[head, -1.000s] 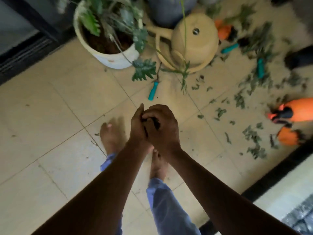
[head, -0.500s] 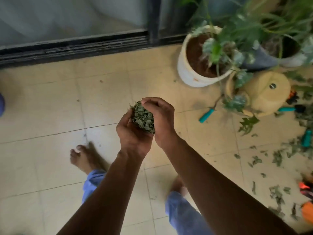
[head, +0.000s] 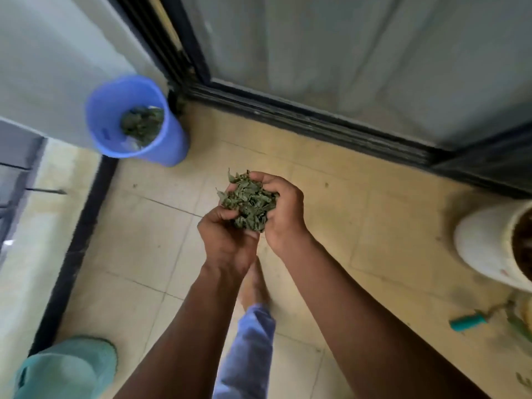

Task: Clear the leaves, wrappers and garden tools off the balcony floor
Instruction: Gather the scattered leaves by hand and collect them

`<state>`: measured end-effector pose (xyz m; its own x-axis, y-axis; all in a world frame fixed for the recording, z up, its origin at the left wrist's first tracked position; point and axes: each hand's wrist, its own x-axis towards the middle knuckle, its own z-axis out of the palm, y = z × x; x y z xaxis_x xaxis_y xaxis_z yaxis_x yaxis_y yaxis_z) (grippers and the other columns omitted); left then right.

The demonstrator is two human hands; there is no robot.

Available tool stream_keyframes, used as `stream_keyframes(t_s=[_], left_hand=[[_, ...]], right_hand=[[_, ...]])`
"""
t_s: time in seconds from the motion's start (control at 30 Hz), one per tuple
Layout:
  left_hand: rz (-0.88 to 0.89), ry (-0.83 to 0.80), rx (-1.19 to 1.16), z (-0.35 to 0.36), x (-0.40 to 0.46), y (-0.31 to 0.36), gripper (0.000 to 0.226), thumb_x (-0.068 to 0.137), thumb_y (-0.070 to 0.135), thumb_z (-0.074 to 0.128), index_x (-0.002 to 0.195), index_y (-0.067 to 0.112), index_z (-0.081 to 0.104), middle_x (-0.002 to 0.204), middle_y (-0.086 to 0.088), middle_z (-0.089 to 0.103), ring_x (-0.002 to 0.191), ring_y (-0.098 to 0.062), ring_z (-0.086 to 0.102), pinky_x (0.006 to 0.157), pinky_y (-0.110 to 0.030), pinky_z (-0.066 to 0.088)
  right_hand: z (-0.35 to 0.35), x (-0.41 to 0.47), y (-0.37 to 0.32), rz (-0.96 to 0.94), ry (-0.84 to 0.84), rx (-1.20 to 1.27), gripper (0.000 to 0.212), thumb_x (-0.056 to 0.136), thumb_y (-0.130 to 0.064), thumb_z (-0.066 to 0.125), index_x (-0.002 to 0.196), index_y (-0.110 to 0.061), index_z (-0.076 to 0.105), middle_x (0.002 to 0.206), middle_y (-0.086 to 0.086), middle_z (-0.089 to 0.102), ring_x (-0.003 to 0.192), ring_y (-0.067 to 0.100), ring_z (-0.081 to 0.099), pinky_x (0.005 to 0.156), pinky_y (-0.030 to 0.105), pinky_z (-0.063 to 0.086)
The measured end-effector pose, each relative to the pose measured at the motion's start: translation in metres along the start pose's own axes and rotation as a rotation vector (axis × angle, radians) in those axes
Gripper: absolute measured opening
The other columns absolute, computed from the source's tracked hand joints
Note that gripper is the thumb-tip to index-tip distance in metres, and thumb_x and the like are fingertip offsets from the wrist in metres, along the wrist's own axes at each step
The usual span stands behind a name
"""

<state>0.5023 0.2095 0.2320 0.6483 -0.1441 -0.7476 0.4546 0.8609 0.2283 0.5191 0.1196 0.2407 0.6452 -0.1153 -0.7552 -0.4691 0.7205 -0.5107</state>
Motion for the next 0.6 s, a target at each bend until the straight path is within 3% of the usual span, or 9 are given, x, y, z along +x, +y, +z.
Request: stream_keyframes(t_s=[0.07, 0.17, 0.23, 0.3, 0.4, 0.47, 0.57, 0.6], left_hand=[[0.054, -0.023, -0.071, 0.004, 0.012, 0.043, 0.046, 0.063, 0.004, 0.039, 0.102, 0.011, 0.064, 0.110, -0.011, 0.068, 0.110, -0.031, 0.065, 0.117, -0.038, 0.039], [0.119, -0.057, -0.177, 0.009, 0.033, 0.106, 0.041, 0.066, 0.007, 0.042, 0.101, 0.009, 0.064, 0.111, -0.010, 0.066, 0.113, -0.032, 0.061, 0.118, -0.040, 0.037], [0.144, -0.095, -0.214, 0.017, 0.045, 0.145, 0.041, 0.073, 0.011, 0.044, 0.109, 0.009, 0.062, 0.118, -0.012, 0.064, 0.119, -0.032, 0.058, 0.119, -0.041, 0.036], [0.173, -0.095, -0.246, 0.022, 0.062, 0.183, 0.039, 0.083, 0.013, 0.044, 0.120, 0.010, 0.057, 0.127, -0.014, 0.059, 0.128, -0.033, 0.055, 0.119, -0.044, 0.036], [0.196, -0.054, -0.261, 0.031, 0.086, 0.230, 0.028, 0.090, 0.019, 0.048, 0.114, 0.012, 0.061, 0.126, -0.011, 0.058, 0.143, -0.031, 0.047, 0.117, -0.048, 0.037], [0.195, 0.020, -0.243, 0.042, 0.106, 0.260, 0.040, 0.093, 0.024, 0.051, 0.128, 0.007, 0.061, 0.136, -0.016, 0.061, 0.137, -0.040, 0.053, 0.115, -0.054, 0.038], [0.186, 0.086, -0.205, 0.064, 0.117, 0.300, 0.054, 0.093, 0.033, 0.055, 0.140, 0.007, 0.048, 0.144, -0.027, 0.052, 0.128, -0.052, 0.055, 0.110, -0.067, 0.037], [0.144, 0.160, -0.165, 0.061, 0.130, 0.301, 0.060, 0.093, 0.039, 0.055, 0.145, 0.010, 0.044, 0.146, -0.025, 0.049, 0.129, -0.052, 0.053, 0.111, -0.067, 0.036]], right_hand=[[0.047, 0.020, 0.003, 0.026, -0.029, -0.055, 0.031, 0.084, 0.000, 0.042, 0.096, 0.003, 0.070, 0.079, 0.024, 0.074, 0.068, 0.031, 0.073, 0.060, 0.034, 0.061], [0.118, 0.050, 0.013, 0.049, -0.060, -0.122, 0.031, 0.084, 0.001, 0.044, 0.099, 0.005, 0.070, 0.092, 0.032, 0.070, 0.077, 0.036, 0.070, 0.078, 0.043, 0.061], [0.162, 0.071, 0.020, 0.068, -0.070, -0.174, 0.029, 0.084, 0.000, 0.046, 0.097, 0.002, 0.071, 0.089, 0.028, 0.071, 0.075, 0.035, 0.070, 0.076, 0.040, 0.061], [0.203, 0.092, 0.026, 0.079, -0.062, -0.225, 0.028, 0.084, -0.002, 0.050, 0.099, 0.002, 0.073, 0.101, 0.030, 0.072, 0.086, 0.040, 0.071, 0.089, 0.051, 0.060], [0.253, 0.126, 0.026, 0.118, -0.031, -0.327, 0.033, 0.086, -0.012, 0.056, 0.113, -0.001, 0.071, 0.116, 0.027, 0.069, 0.103, 0.045, 0.068, 0.102, 0.058, 0.051], [0.278, 0.149, 0.023, 0.173, -0.079, -0.393, 0.034, 0.093, -0.024, 0.054, 0.116, -0.004, 0.068, 0.107, 0.022, 0.066, 0.095, 0.037, 0.065, 0.099, 0.051, 0.052], [0.305, 0.170, 0.016, 0.276, -0.149, -0.506, 0.032, 0.098, -0.038, 0.053, 0.109, -0.009, 0.061, 0.089, 0.013, 0.060, 0.080, 0.029, 0.061, 0.071, 0.032, 0.051], [0.310, 0.176, 0.014, 0.307, -0.166, -0.568, 0.031, 0.099, -0.039, 0.052, 0.110, -0.010, 0.058, 0.089, 0.012, 0.058, 0.083, 0.027, 0.061, 0.069, 0.030, 0.047]])
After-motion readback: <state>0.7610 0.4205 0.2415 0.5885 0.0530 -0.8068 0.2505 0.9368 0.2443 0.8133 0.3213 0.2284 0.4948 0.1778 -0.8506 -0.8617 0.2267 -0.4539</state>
